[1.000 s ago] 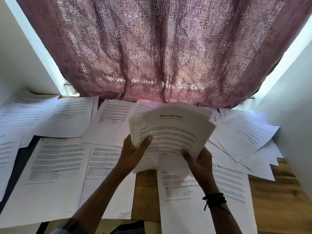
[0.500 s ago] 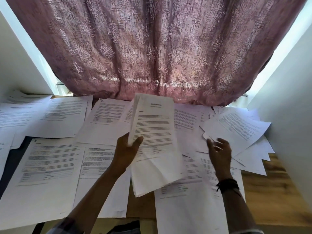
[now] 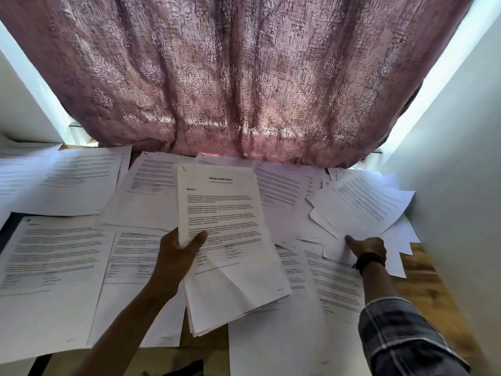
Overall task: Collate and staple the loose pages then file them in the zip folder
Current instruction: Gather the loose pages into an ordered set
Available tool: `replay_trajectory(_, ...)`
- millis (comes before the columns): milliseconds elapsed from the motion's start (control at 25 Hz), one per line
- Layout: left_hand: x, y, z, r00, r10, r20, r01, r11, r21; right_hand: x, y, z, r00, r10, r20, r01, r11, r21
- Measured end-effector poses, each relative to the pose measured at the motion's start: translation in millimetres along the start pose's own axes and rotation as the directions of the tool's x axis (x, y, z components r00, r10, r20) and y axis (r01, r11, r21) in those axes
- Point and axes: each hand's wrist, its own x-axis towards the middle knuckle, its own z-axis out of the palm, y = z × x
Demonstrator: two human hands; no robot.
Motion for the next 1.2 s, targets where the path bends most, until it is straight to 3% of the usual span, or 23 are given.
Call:
replay_trajectory(160, -5.1, -2.3, -3.9, 1.0, -0.02, -0.005, 0.019, 0.999, -0.034, 6.2, 0.4, -4.7, 0.995, 0.061, 0.08, -0.074, 0.982, 0.174)
replay_trajectory(280, -8.2, 1.9, -6.8, 0.997, -0.07, -0.016, 0.067, 0.992, -0.108, -13.4, -1.5, -2.7, 0.997, -0.059, 0.048, 0.037, 0.925, 0.379)
replay_trajectory(400, -10.5, 8.8, -13.9, 0.984, -0.18, -0.002, 0.175, 0.959, -0.222, -57.0, -1.0, -1.2, 0.958, -0.255, 0.129, 0.064, 0.633, 0.772)
replay_trajectory(480, -13.2, 14.4, -19.3, 0.97, -0.236, 0.061, 0.243, 0.907, -0.343, -91.2, 3.1, -4.2, 0.913, -0.355, 0.2, 0.024, 0.536, 0.844)
replay_trajectory(600, -15.2, 19.4, -25.6, 0.959, -0.252, 0.128, 0.283, 0.869, -0.406, -134.4, 12.4, -10.1, 0.786, -0.516, 0.341, 0.025, 0.578, 0.816)
replay_trajectory(720, -12.9, 16.3, -27.5, 0.95, -0.271, 0.152, 0.31, 0.865, -0.394, -152.4, 18.2, -15.0, 0.601, -0.617, 0.507, 0.06, 0.668, 0.742)
replay_trajectory(840, -12.8, 16.6, -26.4, 0.933, -0.297, 0.201, 0.355, 0.851, -0.388, -162.8, 15.5, -18.8, 0.443, -0.638, 0.629, 0.014, 0.707, 0.707)
replay_trajectory(1000, -12.1, 15.3, -22.8, 0.926, -0.32, 0.2, 0.375, 0.846, -0.379, -165.5, 14.1, -18.0, 0.297, -0.649, 0.701, -0.007, 0.732, 0.681)
replay_trajectory(1040, -11.7, 14.5, -23.0, 0.934, -0.298, 0.195, 0.353, 0.847, -0.398, -165.0, 13.6, -16.9, 0.277, -0.638, 0.719, -0.024, 0.743, 0.669)
replay_trajectory(1160, -8.4, 15.6, -26.5, 0.968, -0.164, 0.188, 0.225, 0.9, -0.373, -159.8, 0.8, -9.5, 0.377, -0.533, 0.758, -0.196, 0.754, 0.627)
replay_trajectory(1200, -6.8, 16.7, -27.1, 0.973, -0.108, 0.204, 0.176, 0.921, -0.349, -157.8, -4.9, -6.2, 0.368, -0.511, 0.777, -0.236, 0.757, 0.609)
